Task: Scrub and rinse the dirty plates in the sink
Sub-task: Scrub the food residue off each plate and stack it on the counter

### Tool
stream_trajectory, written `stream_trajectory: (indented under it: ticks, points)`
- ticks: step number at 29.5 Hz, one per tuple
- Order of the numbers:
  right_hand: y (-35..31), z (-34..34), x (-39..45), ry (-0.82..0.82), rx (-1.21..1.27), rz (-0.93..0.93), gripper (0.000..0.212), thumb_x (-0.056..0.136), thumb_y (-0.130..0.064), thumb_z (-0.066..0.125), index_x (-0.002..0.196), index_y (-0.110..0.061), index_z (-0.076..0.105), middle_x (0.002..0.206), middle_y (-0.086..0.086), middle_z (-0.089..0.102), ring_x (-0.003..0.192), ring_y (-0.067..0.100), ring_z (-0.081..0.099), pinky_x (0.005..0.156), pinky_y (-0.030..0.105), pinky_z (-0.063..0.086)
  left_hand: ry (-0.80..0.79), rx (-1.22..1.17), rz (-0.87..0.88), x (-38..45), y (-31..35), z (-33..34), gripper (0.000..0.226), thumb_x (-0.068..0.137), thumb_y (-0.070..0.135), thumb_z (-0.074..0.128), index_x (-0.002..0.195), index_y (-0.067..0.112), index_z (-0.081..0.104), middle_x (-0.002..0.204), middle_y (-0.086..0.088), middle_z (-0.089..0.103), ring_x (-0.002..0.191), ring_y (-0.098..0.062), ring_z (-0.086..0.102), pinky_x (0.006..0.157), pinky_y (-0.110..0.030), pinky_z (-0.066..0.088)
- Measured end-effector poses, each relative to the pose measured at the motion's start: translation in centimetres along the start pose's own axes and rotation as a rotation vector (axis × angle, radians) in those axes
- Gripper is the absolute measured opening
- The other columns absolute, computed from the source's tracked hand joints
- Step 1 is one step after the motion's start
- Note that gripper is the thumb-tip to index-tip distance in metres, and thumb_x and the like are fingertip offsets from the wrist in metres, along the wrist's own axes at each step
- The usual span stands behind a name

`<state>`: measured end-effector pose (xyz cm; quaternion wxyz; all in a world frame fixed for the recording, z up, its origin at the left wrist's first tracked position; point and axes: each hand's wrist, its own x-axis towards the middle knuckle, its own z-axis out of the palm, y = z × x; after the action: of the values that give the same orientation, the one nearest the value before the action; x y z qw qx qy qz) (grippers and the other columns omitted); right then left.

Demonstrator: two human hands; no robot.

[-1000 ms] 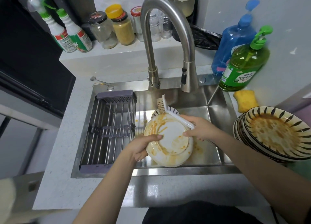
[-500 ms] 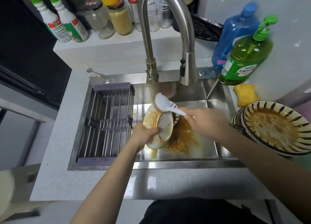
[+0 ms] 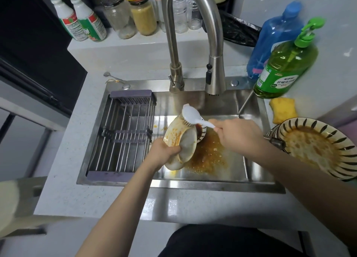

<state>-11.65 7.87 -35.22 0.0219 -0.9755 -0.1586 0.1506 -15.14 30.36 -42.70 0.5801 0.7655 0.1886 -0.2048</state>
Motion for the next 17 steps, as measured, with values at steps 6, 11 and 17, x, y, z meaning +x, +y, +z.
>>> stream_trajectory:
  ticks: [6,11,17]
  points:
    - [-0.4,0.5,-1.0,-0.012,0.112,0.001,0.040,0.102,-0.035,0.030,0.138,-0.049,0.037,0.076,-0.007,0.057,0.066,0.017,0.051,0.054,0.028,0.038,0.025,-0.203,-0.019,-1.4,-0.3,0.1,0.035,0.061,0.022,0.075,0.094,0.014,0.065,0.098,-0.008,0.071,0.098,-0.028,0.067,0.087,-0.043,0.055]
    - [-0.9,0.2,-1.8,-0.045,0.168,0.015,0.037,0.102,-0.036,0.033,0.136,-0.046,0.043,0.065,-0.010,0.050,0.055,0.010,0.048,0.047,0.025,0.033,0.050,-0.239,-0.031,-2.3,-0.8,-0.1,0.043,0.061,0.024,0.085,0.097,0.011,0.066,0.102,-0.011,0.071,0.102,-0.032,0.066,0.090,-0.046,0.054]
    - [-0.3,0.8,-0.4,-0.063,0.352,0.147,0.034,0.098,-0.037,0.042,0.128,-0.048,0.054,0.068,-0.009,0.060,0.056,0.013,0.056,0.047,0.024,0.038,0.057,-0.362,-0.055,-2.2,-1.1,-1.3,0.044,0.065,0.014,0.083,0.103,0.004,0.065,0.107,-0.017,0.070,0.101,-0.033,0.067,0.088,-0.047,0.055]
